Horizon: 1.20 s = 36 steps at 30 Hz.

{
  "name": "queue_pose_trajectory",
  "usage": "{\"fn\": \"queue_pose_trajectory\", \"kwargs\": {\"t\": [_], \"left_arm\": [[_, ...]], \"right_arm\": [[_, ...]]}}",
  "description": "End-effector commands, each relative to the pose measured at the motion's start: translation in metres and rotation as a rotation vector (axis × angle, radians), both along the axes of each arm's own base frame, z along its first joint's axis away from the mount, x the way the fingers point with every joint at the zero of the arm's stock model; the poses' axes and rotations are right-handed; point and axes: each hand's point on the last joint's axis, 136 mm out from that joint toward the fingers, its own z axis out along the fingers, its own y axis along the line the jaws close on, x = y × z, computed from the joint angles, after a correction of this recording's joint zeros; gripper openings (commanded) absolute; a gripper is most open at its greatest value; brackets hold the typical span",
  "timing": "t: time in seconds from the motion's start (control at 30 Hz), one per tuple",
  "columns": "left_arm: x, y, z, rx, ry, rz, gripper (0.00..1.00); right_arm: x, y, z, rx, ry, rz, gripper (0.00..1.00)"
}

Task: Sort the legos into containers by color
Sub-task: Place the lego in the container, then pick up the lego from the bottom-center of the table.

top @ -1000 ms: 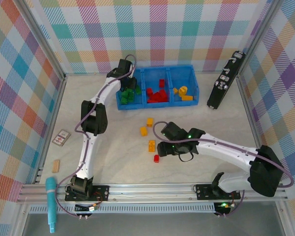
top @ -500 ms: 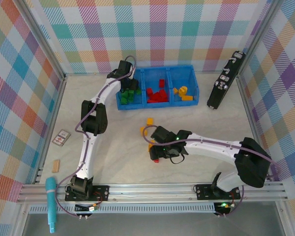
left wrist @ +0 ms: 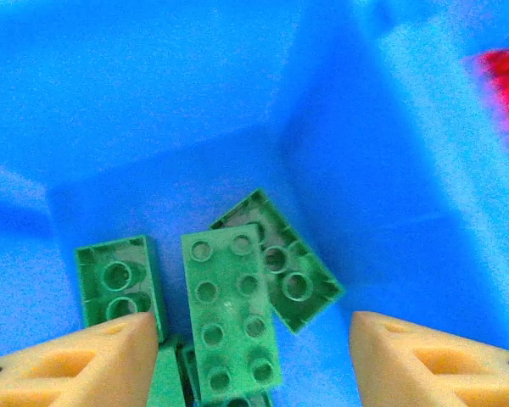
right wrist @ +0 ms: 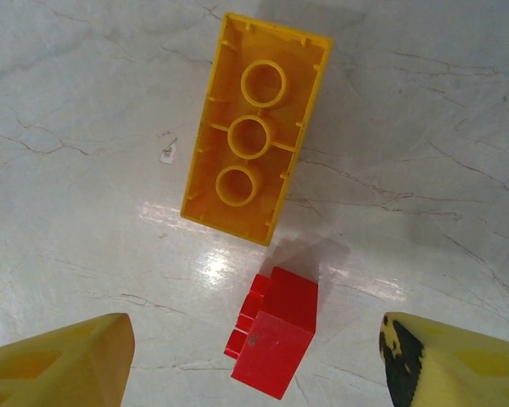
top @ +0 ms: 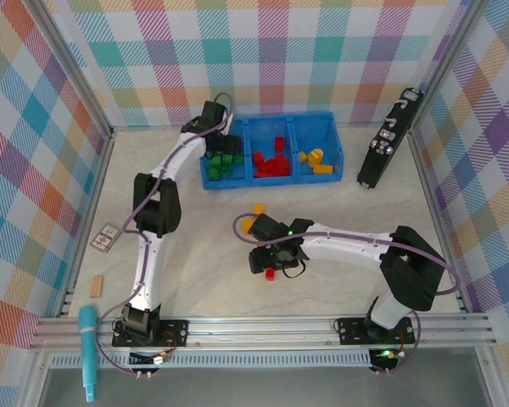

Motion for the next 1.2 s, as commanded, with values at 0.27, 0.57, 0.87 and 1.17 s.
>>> {"fn": "queue_pose_trajectory", "kwargs": {"t": [0.27,0.57,0.87,1.17], "left_arm": [[-0.054,-0.007,0.192,-0.156,-0.275,-0.047,0.65],[-0.102,0.010,0.253,-0.196,-0.387,-0.035,0.73],[-0.147,0.039,0.244,-0.153,-0.358,0.043,0.78],[-0.245,0.097,0.205,-0.011,-0.304,0.131,0.99]], "right_arm": [[-0.017,-0.001,-0.029,-0.023,0.093,-0.031,0.62],[-0.021,-0.004,-0.041,-0.057,0.118,-0.030,0.46],[-0.021,-0.020,-0.025,-0.083,0.102,0.011,0.29],[0.072,-0.072,0.086,0.011,-0.103,-0.006,0.28]]}}
